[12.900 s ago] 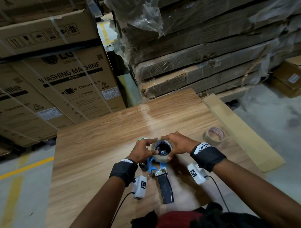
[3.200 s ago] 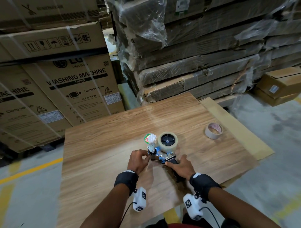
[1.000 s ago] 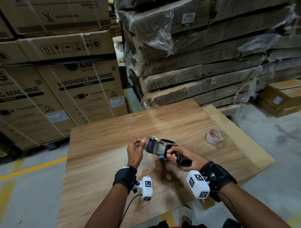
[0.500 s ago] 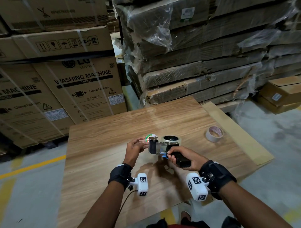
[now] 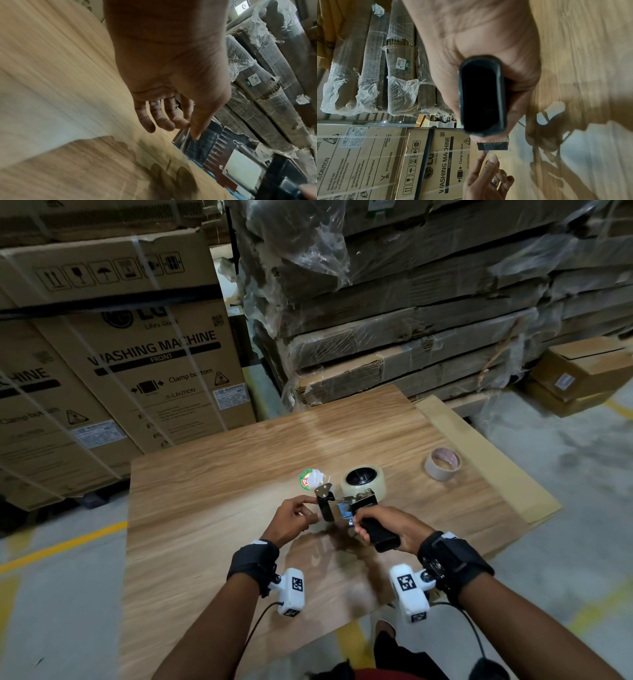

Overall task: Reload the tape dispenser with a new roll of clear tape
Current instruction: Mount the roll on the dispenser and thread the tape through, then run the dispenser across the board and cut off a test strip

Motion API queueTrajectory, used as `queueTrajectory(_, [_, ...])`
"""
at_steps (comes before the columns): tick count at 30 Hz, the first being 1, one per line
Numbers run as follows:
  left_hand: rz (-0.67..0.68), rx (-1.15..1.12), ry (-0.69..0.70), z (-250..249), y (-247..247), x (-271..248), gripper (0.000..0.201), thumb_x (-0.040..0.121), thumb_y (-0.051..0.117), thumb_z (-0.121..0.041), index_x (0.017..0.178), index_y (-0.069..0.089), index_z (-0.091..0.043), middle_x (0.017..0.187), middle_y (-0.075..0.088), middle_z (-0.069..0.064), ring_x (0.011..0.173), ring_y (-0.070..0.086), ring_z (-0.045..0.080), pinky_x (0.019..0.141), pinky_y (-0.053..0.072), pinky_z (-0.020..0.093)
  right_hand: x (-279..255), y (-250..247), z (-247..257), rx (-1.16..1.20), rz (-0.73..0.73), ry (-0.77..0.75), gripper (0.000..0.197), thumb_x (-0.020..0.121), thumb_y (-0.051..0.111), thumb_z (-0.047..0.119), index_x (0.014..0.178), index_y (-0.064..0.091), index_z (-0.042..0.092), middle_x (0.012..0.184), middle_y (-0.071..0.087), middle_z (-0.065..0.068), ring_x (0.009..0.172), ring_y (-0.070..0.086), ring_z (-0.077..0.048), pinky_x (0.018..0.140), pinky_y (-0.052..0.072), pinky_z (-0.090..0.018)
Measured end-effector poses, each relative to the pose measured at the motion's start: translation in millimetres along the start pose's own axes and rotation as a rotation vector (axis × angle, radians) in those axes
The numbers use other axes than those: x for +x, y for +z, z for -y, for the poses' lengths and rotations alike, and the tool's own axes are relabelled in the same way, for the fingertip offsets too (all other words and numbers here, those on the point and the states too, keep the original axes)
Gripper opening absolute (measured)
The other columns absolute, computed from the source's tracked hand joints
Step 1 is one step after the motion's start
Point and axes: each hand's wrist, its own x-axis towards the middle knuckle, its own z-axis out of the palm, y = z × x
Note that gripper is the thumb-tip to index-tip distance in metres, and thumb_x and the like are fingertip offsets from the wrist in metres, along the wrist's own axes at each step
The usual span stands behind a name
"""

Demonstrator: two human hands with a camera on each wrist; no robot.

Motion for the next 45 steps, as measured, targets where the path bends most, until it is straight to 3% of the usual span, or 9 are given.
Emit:
queueTrajectory(7, [-0.044, 0.101, 0.052, 4.8, 6.3, 2.6, 0.012, 0.082, 0.078, -0.018, 0.092, 0.072, -0.018, 0.081, 0.068, 0.001, 0.057, 0.058, 0.008, 0.063, 0.047, 0.027, -4.5, -1.8, 2.4, -0.007, -0.011, 0.024, 0.013, 0.094, 0.057, 0.004, 0.081, 0.061, 0.0, 0.067, 0.061, -0.011, 0.048, 0.056, -0.012, 0.043, 0.049, -0.019])
queueTrajectory(10, [-0.028, 0.01, 0.024, 5.0, 4.7, 1.7, 0.023, 0.072, 0.079, -0.026, 0.079, 0.066, -0.009, 0.085, 0.072, 0.01, 0.064, 0.07, 0.027, 0.067, 0.054, 0.037, -2.6, -3.2, 4.6, 0.023, -0.016, 0.036, 0.012, 0.094, 0.057, 0.002, 0.083, 0.059, 0.0, 0.066, 0.062, -0.012, 0.048, 0.056, -0.012, 0.043, 0.05, -0.019])
queueTrajectory(12, [-0.034, -0.04, 0.019, 3.3, 3.7, 1.6, 0.026, 0.064, 0.079, -0.031, 0.069, 0.062, -0.012, 0.081, 0.071, 0.012, 0.072, 0.071, 0.027, 0.074, 0.055, 0.038, -2.3, -4.3, 7.3, 0.043, -0.017, 0.043, 0.011, 0.094, 0.057, 0.002, 0.084, 0.059, -0.001, 0.066, 0.063, -0.012, 0.047, 0.056, -0.012, 0.043, 0.05, -0.019])
queueTrajectory(17, [-0.026, -0.17, 0.035, -2.1, 3.8, 2.5, 0.023, 0.075, 0.076, 0.009, 0.075, 0.056, -0.001, 0.091, 0.067, 0.039, 0.077, 0.069, 0.03, 0.07, 0.059, 0.038, -1.7, -6.4, 13.2, 0.033, -0.003, 0.054, 0.009, 0.095, 0.056, 0.001, 0.088, 0.06, -0.002, 0.067, 0.063, -0.012, 0.048, 0.057, -0.011, 0.044, 0.05, -0.018])
queueTrajectory(21, [-0.001, -0.106, -0.006, -1.6, -2.3, 10.7, 0.027, 0.069, 0.082, 0.01, 0.09, 0.067, 0.0, 0.08, 0.072, 0.024, 0.073, 0.068, 0.027, 0.068, 0.06, 0.037, 1.0, -9.3, 17.4, 0.023, -0.015, 0.054, 0.01, 0.095, 0.056, 0.001, 0.086, 0.061, -0.001, 0.067, 0.063, -0.012, 0.048, 0.058, -0.012, 0.044, 0.051, -0.019])
queueTrajectory(29, [0.044, 0.399, 0.137, -10.0, 2.6, 30.0, 0.018, 0.077, 0.075, -0.001, 0.088, 0.081, -0.013, 0.075, 0.074, -0.006, 0.059, 0.062, -0.005, 0.063, 0.044, 0.007, 12.8, -12.2, 24.6, -0.099, -0.101, 0.007, 0.007, 0.086, 0.066, 0.003, 0.091, 0.064, -0.001, 0.072, 0.064, -0.014, 0.056, 0.057, -0.018, 0.049, 0.052, -0.024])
queueTrajectory(36, [-0.14, 0.639, 0.221, 0.3, 6.3, 50.5, 0.012, 0.073, 0.079, -0.025, 0.084, 0.078, -0.03, 0.089, 0.073, -0.009, 0.078, 0.063, 0.016, 0.071, 0.05, 0.033, 17.1, -3.2, 20.0, -0.164, -0.187, -0.155, 0.004, 0.085, 0.067, 0.002, 0.084, 0.065, -0.001, 0.072, 0.063, -0.019, 0.049, 0.057, -0.019, 0.048, 0.051, -0.025])
queueTrajectory(39, [-0.178, 0.681, 0.262, 4.8, 7.9, 54.6, 0.011, 0.071, 0.073, -0.023, 0.08, 0.078, -0.025, 0.094, 0.074, -0.007, 0.088, 0.06, 0.024, 0.072, 0.046, 0.032, 21.7, 3.2, 8.9, -0.188, -0.255, -0.207, 0.007, 0.085, 0.068, -0.001, 0.079, 0.065, -0.004, 0.07, 0.062, -0.022, 0.044, 0.055, -0.02, 0.045, 0.049, -0.026])
queueTrajectory(45, [-0.203, 0.766, 0.361, 26.2, 8.0, 54.0, 0.015, 0.065, 0.068, -0.006, 0.066, 0.072, -0.02, 0.081, 0.07, -0.006, 0.079, 0.054, 0.028, 0.057, 0.038, 0.027, 36.0, 10.3, -22.3, -0.315, -0.366, -0.284, 0.02, 0.081, 0.073, 0.006, 0.063, 0.066, 0.006, 0.059, 0.067, -0.016, 0.048, 0.058, -0.025, 0.051, 0.053, -0.035])
